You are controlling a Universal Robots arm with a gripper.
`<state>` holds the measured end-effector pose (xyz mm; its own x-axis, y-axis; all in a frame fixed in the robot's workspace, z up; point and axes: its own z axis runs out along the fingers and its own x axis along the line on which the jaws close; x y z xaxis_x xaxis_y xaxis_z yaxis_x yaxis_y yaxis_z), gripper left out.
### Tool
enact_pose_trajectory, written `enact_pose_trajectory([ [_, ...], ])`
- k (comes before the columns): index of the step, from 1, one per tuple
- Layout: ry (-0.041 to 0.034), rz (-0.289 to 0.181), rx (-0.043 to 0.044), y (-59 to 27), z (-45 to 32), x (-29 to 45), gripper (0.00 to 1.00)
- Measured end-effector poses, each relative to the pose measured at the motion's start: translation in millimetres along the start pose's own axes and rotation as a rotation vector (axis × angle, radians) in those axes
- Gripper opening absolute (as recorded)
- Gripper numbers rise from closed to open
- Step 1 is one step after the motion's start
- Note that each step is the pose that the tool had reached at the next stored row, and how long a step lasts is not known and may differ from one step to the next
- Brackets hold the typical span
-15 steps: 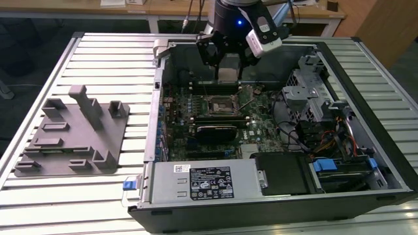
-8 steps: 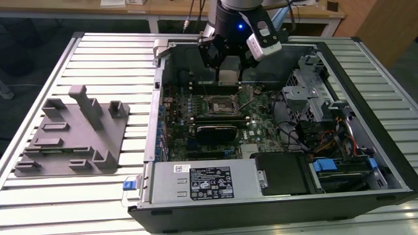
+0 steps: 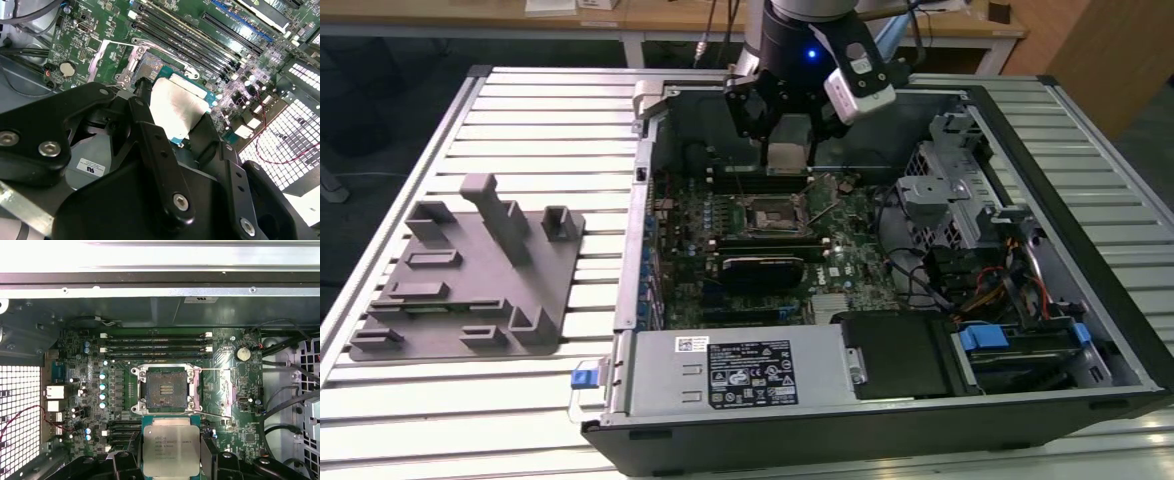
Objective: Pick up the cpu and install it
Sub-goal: 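Place the cpu into insertion slot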
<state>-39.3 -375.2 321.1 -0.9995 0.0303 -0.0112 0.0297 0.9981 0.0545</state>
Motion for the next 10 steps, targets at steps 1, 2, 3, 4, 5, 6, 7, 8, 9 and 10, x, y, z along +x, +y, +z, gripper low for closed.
enact_pose_trajectory([
  [1, 0.0, 0.0, -0.0001, 0.0, 0.0, 0.0, 0.54],
  [2, 0.0, 0.0, 0.0, 0.0, 0.0, 0.0, 0.54],
  [3, 0.0, 0.0, -0.0001, 0.0, 0.0, -0.1, 0.54],
  [4, 0.0, 0.0, 0.0, 0.0, 0.0, -0.1, 0.54],
  [5, 0.0, 0.0, 0.0, 0.0, 0.0, -0.1, 0.54],
  [6, -0.0001, 0.0, -0.0001, 0.0, 0.1, -0.1, 0.54],
  [7, -0.0004, 0.005, -0.0001, 0.0, 0.1, -0.1, 0.54],
  [8, -0.0011, 0.021, 0.0002, 0.0, 0.2, -0.2, 0.54],
  [9, -0.0021, 0.039, 0.0005, 0.0, 0.4, -0.2, 0.54],
  [10, -0.0032, 0.058, 0.0008, 0.0, 0.5, -0.1, 0.54],
])
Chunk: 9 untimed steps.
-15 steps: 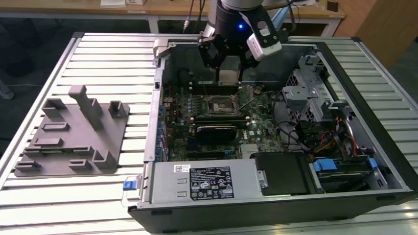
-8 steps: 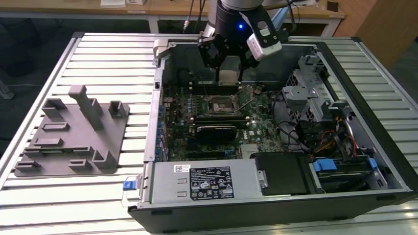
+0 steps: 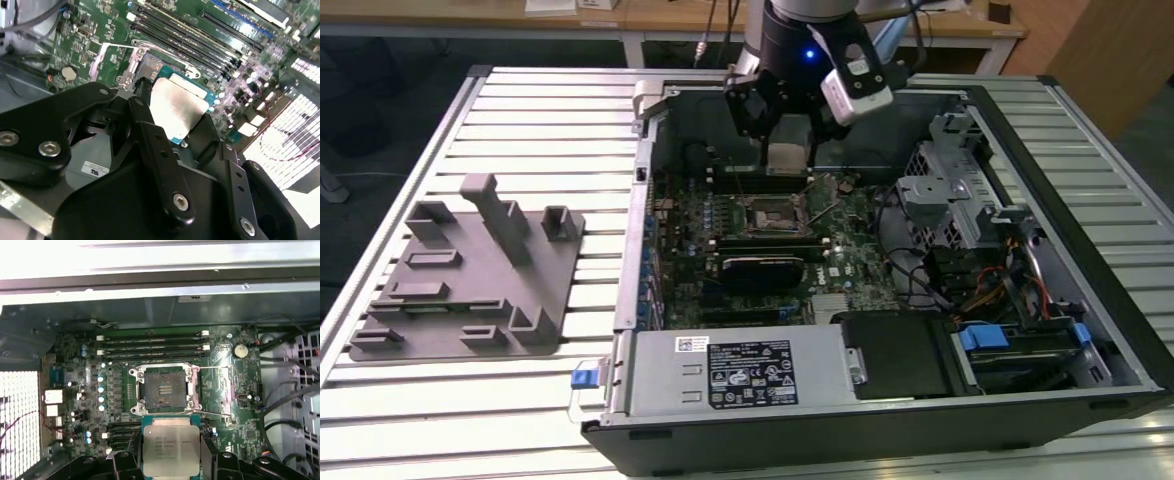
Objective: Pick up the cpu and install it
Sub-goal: 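Place the cpu into insertion slot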
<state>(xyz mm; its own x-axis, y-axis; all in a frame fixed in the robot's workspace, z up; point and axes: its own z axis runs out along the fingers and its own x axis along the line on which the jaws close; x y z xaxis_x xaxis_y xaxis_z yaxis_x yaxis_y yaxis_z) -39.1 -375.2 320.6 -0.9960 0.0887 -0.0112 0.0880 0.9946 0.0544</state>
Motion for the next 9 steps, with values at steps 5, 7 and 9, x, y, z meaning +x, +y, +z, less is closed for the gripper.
enact_pose_trajectory([
  [5, -0.0049, 0.09, 0.0009, -0.1, 0.9, 0.0, 0.54],
  [7, -0.007, 0.127, 0.0013, -0.1, 1.3, 0.0, 0.54],
  [9, -0.009, 0.163, 0.0017, -0.1, 1.6, 0.1, 0.54],
])
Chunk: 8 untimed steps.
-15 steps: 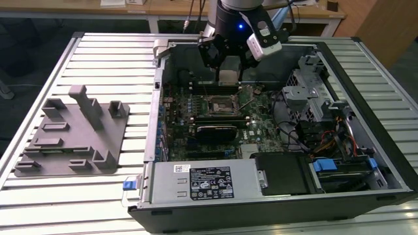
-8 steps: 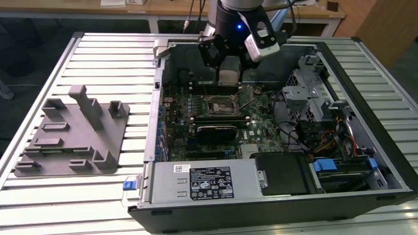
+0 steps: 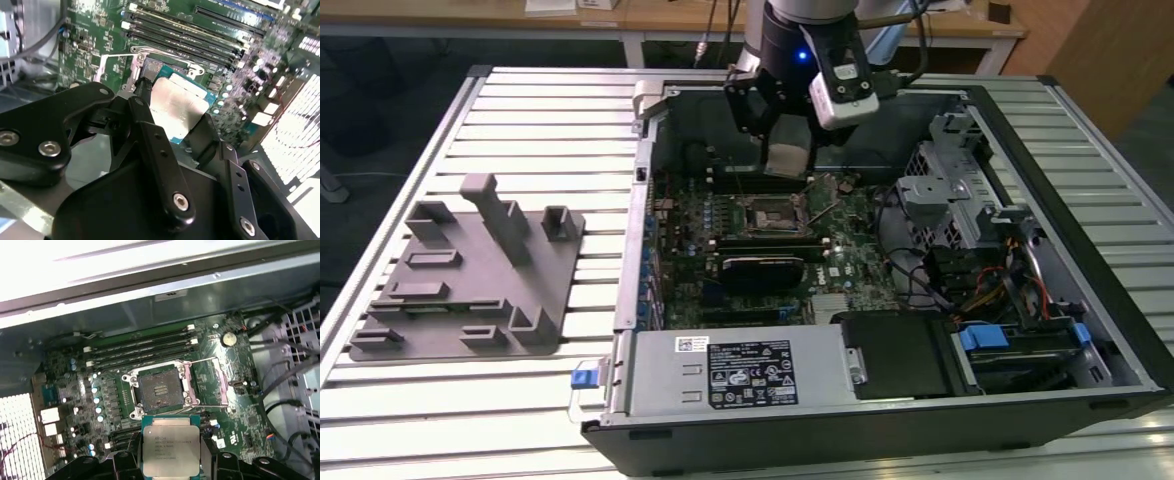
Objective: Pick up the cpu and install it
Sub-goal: 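Place the cpu into insertion slot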
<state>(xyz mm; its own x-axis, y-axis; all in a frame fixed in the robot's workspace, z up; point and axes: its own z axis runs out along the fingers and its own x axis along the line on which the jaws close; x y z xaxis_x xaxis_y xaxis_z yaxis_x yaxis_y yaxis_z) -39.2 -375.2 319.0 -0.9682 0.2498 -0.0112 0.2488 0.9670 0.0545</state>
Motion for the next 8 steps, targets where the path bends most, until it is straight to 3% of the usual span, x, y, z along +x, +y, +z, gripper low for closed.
enact_pose_trajectory([
  [8, -0.0079, 0.144, 0.0016, -0.1, 1.6, 0.0, 0.54],
])
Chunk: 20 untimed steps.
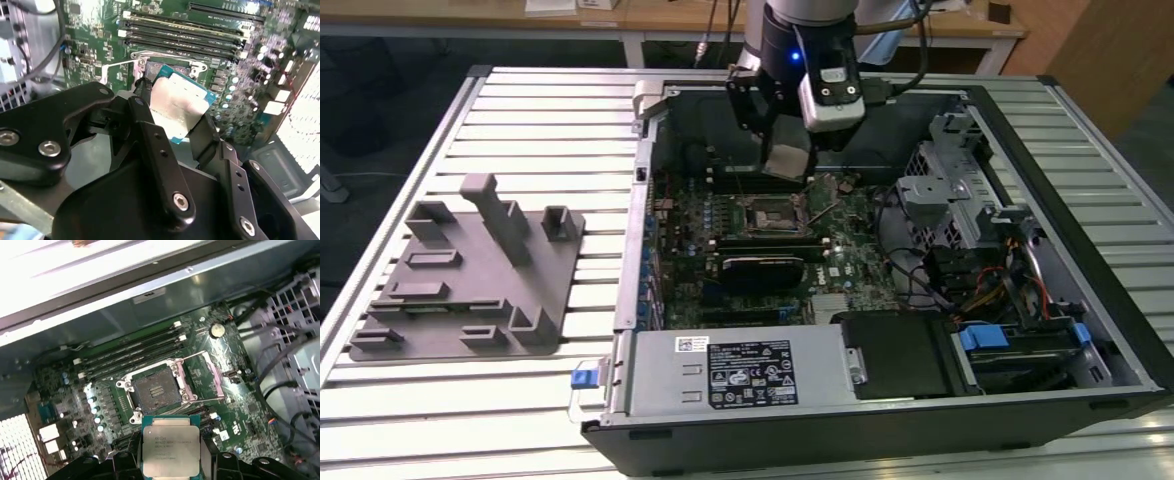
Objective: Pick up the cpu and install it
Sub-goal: 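Place the cpu into insertion slot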
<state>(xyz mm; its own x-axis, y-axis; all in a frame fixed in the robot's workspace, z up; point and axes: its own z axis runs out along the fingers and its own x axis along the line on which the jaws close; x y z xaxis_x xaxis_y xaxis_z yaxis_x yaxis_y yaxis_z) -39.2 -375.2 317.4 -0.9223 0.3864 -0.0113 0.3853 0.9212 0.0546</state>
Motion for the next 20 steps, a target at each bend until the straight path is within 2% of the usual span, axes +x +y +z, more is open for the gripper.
enact_pose_trajectory([
  [20, -0.0198, 0.364, 0.0041, -0.2, 3.9, 0.1, 0.54],
])
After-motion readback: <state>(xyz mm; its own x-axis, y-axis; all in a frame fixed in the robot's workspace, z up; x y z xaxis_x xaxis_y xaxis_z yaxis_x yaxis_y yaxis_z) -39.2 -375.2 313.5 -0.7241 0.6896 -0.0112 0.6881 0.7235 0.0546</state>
